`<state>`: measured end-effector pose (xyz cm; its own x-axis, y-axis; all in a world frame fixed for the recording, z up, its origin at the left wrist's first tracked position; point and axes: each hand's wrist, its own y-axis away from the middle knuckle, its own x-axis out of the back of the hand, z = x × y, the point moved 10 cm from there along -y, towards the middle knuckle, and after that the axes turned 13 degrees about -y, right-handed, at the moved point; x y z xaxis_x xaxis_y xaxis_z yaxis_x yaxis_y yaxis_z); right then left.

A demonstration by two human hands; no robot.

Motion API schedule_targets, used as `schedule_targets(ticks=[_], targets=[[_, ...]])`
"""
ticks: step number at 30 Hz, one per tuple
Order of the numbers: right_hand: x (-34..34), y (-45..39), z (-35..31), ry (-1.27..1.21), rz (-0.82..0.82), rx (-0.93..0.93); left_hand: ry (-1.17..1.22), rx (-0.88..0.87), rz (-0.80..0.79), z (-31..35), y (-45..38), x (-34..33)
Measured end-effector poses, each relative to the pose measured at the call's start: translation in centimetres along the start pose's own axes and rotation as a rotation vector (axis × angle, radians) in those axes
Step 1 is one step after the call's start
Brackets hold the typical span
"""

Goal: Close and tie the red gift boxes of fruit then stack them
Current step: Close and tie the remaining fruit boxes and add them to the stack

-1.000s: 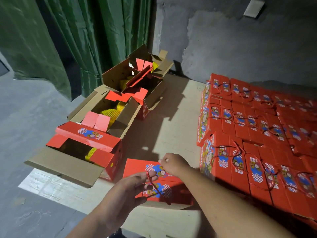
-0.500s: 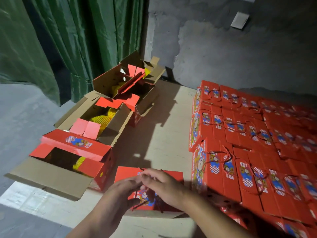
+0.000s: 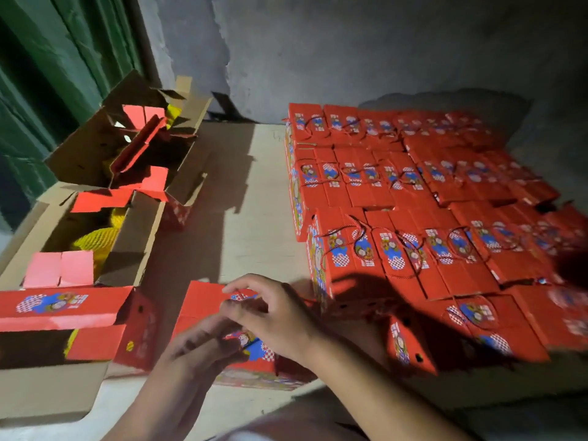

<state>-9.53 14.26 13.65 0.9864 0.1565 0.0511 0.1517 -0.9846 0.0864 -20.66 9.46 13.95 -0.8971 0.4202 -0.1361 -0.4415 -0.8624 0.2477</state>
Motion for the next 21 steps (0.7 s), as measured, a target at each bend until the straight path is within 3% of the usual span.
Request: schedule_targets(ticks=[12, 21], targets=[[8.6, 4.3, 1.4, -0.057, 0.202, -0.059, -0.065, 0.055, -0.244, 0.1, -2.7, -8.8], [15.9, 8.3, 1.2, 0.047, 0.214, -0.054, -0.102, 0.12, -0.381, -1.5, -4.5, -16.8]])
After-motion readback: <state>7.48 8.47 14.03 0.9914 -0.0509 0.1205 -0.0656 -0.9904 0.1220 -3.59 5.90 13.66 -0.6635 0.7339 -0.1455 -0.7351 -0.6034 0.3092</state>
